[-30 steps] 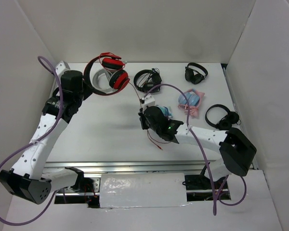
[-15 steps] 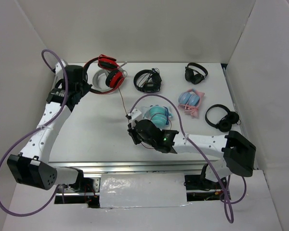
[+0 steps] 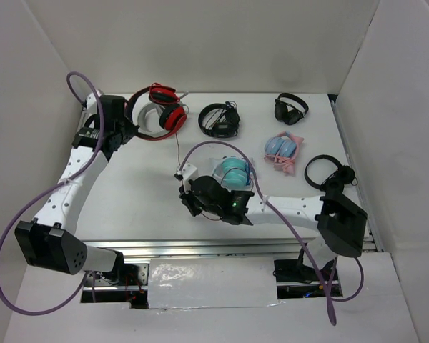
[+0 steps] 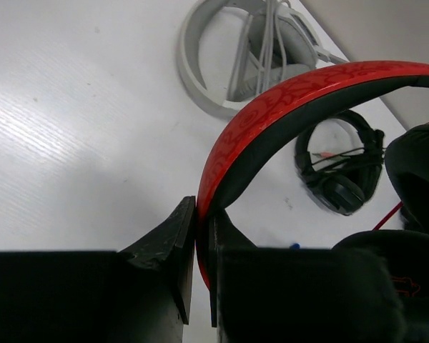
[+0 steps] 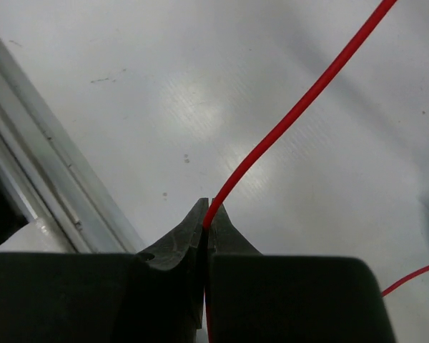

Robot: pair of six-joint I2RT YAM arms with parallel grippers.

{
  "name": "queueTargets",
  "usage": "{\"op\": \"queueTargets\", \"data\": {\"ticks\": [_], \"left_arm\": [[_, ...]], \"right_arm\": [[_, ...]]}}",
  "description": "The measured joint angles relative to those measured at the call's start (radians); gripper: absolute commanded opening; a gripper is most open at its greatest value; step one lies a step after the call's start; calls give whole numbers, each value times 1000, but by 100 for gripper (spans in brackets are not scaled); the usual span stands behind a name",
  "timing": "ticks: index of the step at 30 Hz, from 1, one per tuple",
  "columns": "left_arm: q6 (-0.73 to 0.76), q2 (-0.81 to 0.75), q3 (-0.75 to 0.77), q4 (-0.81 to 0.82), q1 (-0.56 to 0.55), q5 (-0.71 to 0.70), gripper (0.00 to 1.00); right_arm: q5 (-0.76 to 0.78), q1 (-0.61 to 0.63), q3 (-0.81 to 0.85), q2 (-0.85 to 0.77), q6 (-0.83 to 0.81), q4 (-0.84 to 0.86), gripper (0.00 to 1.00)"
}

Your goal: Wrap the headphones

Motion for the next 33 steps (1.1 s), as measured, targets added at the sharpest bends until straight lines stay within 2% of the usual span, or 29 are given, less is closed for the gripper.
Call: {"op": "queueTargets", "data": {"ticks": [10, 16, 20, 26, 33], "left_arm": [[16, -69, -24, 86, 42, 235, 0], [25, -129, -24, 127, 50, 304, 0], [25, -137, -24, 129, 50, 287, 0], [21, -115, -38, 117, 50, 229, 0], [-39, -63, -88, 30, -18, 0, 0]], "right_arm": [[-51, -182, 99, 227, 29, 17, 0], [-64, -180, 122, 252, 26, 55, 0], [-95, -132, 85, 208, -1, 95, 0], [-133, -6, -18, 58, -53, 137, 0], [-33, 41, -11, -42, -47, 55, 0]]}}
